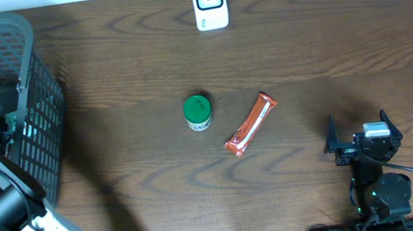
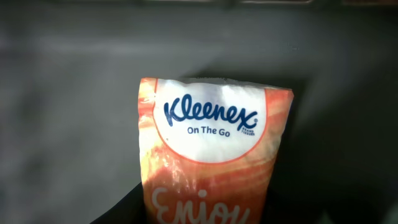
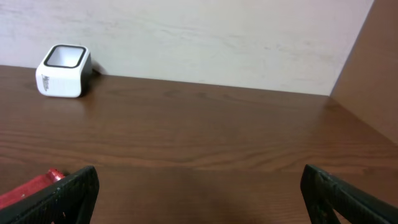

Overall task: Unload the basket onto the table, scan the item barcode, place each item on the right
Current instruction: 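Reach the left gripper into the basket and grasp the Kleenex pack, then hold the Kleenex pack under the scanner with the left gripper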

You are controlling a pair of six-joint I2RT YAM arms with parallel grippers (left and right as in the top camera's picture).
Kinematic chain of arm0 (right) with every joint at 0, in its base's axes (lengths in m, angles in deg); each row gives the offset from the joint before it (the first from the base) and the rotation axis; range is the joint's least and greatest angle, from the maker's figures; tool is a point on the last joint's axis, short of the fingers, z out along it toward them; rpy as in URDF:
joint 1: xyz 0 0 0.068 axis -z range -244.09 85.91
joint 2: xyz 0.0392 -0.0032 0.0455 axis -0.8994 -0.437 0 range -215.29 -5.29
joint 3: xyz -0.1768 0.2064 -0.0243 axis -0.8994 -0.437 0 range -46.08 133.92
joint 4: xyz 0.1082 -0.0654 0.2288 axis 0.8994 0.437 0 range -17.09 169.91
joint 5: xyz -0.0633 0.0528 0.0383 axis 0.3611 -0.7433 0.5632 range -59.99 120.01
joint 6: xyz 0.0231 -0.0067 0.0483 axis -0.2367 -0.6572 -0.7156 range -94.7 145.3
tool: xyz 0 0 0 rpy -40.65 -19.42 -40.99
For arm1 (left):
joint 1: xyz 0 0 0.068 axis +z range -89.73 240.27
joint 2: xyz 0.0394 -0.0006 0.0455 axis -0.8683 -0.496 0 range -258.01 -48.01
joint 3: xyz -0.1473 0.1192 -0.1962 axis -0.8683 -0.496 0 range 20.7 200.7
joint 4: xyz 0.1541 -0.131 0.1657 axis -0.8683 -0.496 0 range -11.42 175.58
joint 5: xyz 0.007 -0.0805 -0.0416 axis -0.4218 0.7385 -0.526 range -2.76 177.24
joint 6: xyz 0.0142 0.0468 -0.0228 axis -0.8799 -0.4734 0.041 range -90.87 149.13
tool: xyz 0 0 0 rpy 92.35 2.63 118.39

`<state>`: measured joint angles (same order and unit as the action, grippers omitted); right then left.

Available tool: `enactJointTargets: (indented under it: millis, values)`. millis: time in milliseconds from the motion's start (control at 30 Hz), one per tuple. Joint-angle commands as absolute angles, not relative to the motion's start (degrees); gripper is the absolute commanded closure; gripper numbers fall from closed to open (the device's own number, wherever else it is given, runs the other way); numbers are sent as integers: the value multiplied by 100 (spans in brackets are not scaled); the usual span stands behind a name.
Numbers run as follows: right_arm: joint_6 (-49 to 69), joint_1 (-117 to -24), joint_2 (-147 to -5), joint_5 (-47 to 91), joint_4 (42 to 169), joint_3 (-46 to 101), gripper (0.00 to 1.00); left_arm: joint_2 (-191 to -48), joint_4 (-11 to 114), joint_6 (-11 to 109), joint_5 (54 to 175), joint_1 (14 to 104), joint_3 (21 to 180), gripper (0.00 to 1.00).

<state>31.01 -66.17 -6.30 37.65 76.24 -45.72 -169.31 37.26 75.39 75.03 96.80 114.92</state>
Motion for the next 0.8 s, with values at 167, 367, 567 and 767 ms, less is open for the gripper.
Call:
enactJointTargets:
  millis: [167, 367, 567, 767]
  values:
    - [3178, -6628, -619, 3787, 7646, -4576, 1, -13856, 3466, 7511, 9090, 9726, 11514, 59]
    - [3178, -6628, -619, 3787, 7646, -4576, 1, -12103, 3567, 7489, 11042, 9085, 11511, 59]
    - [3178, -6628, -619, 3787, 7646, -4576, 1, -11412, 3442, 6951, 11140, 6742, 11468, 59]
    - [3178, -6628, -619, 3787, 7644, -4576, 1, -12079, 3484, 5799, 10404, 4109, 11468, 59]
